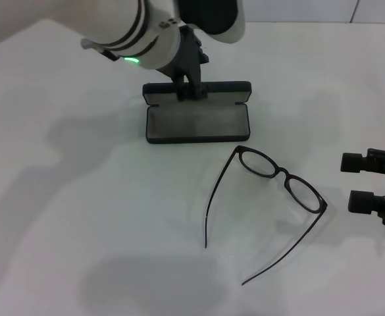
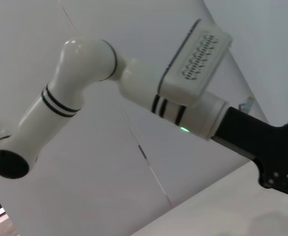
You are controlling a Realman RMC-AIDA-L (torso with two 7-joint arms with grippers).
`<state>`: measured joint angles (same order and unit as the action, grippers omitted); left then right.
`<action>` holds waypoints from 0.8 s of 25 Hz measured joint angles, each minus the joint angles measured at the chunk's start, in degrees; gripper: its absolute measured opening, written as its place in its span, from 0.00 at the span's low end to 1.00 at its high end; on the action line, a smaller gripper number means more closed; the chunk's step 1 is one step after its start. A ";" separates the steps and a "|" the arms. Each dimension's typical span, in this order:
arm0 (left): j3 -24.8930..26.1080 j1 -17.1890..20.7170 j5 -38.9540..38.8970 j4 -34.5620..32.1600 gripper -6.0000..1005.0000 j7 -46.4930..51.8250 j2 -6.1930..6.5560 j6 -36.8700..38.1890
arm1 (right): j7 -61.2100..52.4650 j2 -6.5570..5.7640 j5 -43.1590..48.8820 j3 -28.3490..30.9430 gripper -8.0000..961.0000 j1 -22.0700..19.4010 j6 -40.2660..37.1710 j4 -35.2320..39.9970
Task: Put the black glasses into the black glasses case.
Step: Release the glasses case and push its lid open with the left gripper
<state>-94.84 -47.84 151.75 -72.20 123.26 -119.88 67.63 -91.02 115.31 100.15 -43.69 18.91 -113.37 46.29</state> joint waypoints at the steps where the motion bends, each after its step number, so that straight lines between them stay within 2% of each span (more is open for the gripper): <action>1: -0.01 -0.61 0.00 1.20 0.47 -0.24 -0.02 -0.48 | 0.23 0.00 0.00 0.01 0.84 0.00 0.00 -0.19; 9: -0.07 -4.85 -0.22 9.37 0.47 -1.21 -0.10 -1.73 | 2.16 -0.04 -0.01 0.56 0.84 -0.19 0.00 -2.75; 20: -0.03 -9.04 -0.36 17.05 0.47 -2.01 -0.13 -4.60 | 3.02 -0.09 -0.01 0.53 0.83 -0.02 0.40 -3.35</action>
<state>-94.86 -56.88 151.40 -55.15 121.25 -120.01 63.03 -88.00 115.22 100.14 -43.16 18.89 -112.97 42.94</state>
